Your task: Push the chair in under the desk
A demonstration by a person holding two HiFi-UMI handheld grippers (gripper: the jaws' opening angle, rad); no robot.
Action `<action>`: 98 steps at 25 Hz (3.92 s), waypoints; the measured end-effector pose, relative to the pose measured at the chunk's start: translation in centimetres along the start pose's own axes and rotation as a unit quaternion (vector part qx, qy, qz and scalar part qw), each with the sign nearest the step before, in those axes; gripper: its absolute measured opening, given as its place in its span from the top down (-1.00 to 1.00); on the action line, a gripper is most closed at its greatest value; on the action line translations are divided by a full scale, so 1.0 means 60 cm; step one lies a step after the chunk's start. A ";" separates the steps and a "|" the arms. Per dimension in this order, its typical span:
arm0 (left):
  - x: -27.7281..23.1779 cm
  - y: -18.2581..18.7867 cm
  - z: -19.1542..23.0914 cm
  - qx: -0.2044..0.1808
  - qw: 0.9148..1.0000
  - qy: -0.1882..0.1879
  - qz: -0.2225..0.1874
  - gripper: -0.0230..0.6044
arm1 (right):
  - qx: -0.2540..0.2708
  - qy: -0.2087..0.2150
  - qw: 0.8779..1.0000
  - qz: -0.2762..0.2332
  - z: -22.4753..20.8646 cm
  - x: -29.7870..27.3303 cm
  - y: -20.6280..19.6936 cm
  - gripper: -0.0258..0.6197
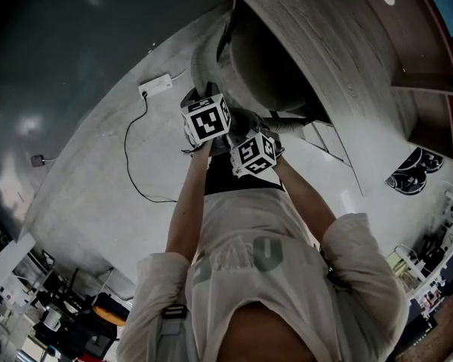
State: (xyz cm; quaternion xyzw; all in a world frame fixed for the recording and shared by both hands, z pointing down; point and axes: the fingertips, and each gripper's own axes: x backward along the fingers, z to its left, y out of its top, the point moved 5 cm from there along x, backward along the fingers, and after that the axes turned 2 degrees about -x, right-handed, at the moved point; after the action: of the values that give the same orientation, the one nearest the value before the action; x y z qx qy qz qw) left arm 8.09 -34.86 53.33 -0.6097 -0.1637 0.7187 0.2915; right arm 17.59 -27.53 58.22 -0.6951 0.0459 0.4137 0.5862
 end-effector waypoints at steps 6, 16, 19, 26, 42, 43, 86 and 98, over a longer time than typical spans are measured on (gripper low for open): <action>0.001 -0.012 -0.015 -0.002 1.000 -0.008 0.004 0.51 | 0.007 -0.001 1.000 0.001 -0.005 0.014 -0.016 0.64; 0.005 -0.021 -0.025 -0.001 1.000 -0.005 0.013 0.49 | 0.016 -0.003 1.000 0.011 -0.006 0.024 -0.026 0.64; 0.005 -0.023 -0.030 0.003 1.000 -0.012 0.017 0.49 | 0.021 -0.007 1.000 0.015 -0.010 0.029 -0.031 0.64; 0.015 -0.040 -0.052 0.005 0.999 -0.032 0.033 0.43 | 0.035 -0.023 0.999 0.023 -0.017 0.053 -0.048 0.64; 0.018 -0.045 -0.051 0.021 0.998 -0.039 0.033 0.43 | -0.047 -0.020 0.996 0.075 -0.018 0.050 -0.047 0.57; 0.021 -0.045 -0.049 0.028 0.998 -0.046 0.029 0.43 | -0.056 -0.014 0.994 0.091 -0.019 0.051 -0.042 0.53; 0.606 0.192 -0.136 -0.140 0.835 -0.108 -0.521 0.88 | -0.083 -0.301 0.862 -0.400 -0.035 0.557 0.393 0.86; 0.626 0.177 -0.148 -0.186 0.823 -0.093 -0.528 0.88 | -0.064 -0.302 0.863 -0.399 -0.015 0.578 0.398 0.86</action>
State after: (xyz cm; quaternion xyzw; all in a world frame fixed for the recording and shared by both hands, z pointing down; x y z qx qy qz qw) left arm 11.15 -20.94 15.94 -0.4024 -0.6179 0.4639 0.4910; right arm 27.61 -21.05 17.85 -0.5314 -0.4413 0.3358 0.6403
